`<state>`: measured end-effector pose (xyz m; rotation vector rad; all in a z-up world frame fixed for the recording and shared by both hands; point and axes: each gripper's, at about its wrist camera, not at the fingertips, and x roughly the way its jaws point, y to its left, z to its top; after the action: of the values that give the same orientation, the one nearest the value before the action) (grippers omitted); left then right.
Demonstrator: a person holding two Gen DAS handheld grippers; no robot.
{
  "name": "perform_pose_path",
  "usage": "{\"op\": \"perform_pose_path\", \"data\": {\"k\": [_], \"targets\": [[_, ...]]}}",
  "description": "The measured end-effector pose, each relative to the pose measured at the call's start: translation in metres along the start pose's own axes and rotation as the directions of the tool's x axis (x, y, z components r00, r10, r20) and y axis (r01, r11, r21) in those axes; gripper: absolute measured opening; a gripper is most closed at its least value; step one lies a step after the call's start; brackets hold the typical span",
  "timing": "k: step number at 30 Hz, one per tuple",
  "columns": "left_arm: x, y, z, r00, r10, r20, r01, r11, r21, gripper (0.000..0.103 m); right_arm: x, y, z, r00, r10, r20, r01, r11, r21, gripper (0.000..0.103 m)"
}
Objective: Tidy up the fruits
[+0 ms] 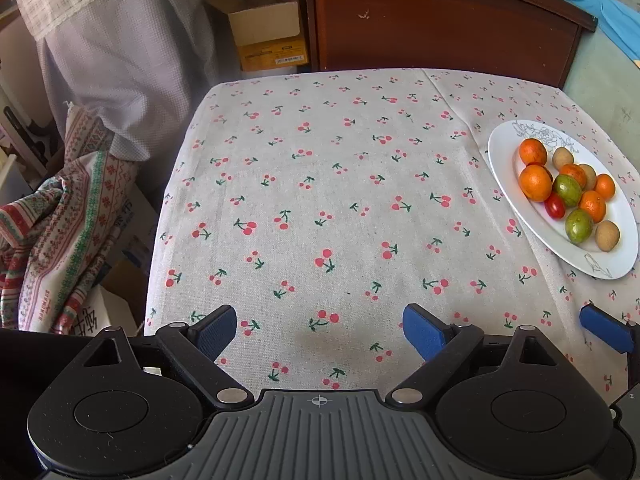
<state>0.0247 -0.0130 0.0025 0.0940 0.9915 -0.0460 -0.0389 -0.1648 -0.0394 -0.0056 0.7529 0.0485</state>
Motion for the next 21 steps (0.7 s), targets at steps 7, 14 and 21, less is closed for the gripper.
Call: {"op": "perform_pose_path", "data": {"k": [7,14,21], "targets": [[0.002,0.006,0.001,1.0,0.0,0.004,0.0,1.0,-0.009,0.092,0.008,0.007,0.0,0.998,0.002,0.06,-0.002,1.0,-0.006,0.102],[0.006,0.011,0.003,1.0,-0.001,0.0,0.001,1.0,-0.026,0.092,0.009,0.007,0.0,0.998,0.001,0.068,-0.001,1.0,0.002,0.102],[0.014,0.012,0.004,1.0,0.005,-0.016,-0.005,0.999,-0.038,0.092,0.009,0.007,0.0,0.998,0.001,0.068,-0.001,1.0,0.002,0.102]]}}
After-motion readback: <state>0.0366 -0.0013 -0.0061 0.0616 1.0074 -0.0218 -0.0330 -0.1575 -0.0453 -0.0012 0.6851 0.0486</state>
